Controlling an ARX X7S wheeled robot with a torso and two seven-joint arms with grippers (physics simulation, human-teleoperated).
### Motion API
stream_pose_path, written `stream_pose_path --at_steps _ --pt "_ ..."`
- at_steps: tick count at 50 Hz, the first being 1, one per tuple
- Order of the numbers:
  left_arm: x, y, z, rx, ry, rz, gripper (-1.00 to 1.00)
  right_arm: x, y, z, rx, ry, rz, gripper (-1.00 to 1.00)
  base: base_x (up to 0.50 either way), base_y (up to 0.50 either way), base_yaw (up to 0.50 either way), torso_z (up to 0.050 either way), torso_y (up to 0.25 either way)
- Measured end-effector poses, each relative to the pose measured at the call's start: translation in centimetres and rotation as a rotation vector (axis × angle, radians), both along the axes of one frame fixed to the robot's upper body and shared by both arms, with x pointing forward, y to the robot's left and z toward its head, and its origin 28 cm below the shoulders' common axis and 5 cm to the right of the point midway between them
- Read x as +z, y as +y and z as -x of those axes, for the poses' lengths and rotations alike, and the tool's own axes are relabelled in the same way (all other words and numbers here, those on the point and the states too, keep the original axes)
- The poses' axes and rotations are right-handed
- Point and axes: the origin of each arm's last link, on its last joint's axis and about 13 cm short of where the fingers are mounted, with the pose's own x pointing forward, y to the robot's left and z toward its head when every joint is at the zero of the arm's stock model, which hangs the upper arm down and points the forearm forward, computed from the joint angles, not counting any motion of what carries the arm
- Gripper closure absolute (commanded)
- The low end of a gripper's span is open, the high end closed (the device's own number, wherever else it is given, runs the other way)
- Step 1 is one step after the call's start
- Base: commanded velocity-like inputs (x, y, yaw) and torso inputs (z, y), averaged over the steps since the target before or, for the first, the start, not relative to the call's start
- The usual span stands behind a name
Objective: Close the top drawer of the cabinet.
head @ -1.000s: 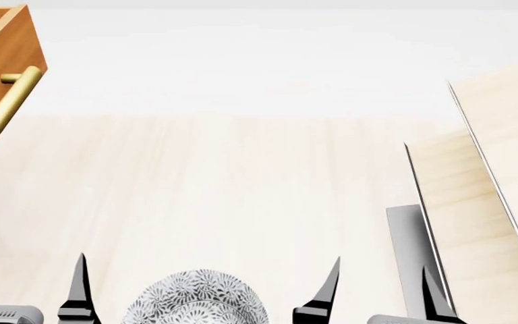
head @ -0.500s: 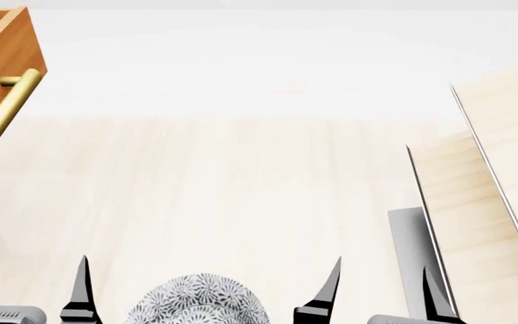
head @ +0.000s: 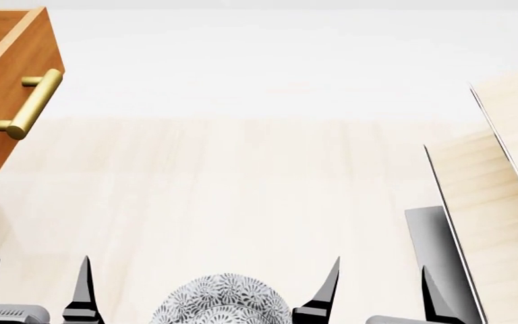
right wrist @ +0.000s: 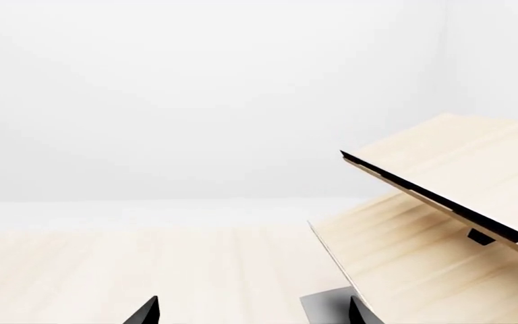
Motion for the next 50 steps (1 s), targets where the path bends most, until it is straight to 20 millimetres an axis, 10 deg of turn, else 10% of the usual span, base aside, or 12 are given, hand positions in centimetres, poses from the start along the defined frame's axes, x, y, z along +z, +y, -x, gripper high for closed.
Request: stream_pose_path --at_steps 32,50 --pt "1.3 0.2 -7.9 -0.029 0.033 -0.098 -1.00 -0.3 0.2 0.1 0.008 0.009 0.004 -1.00 0.00 0.00 0.00 0.000 0.000" --pt "2.4 1.3 -18.7 0.004 0.106 -0.092 -1.00 -0.3 0.4 0.2 0.016 0.009 0.008 -1.00 0.00 0.00 0.00 0.000 0.000"
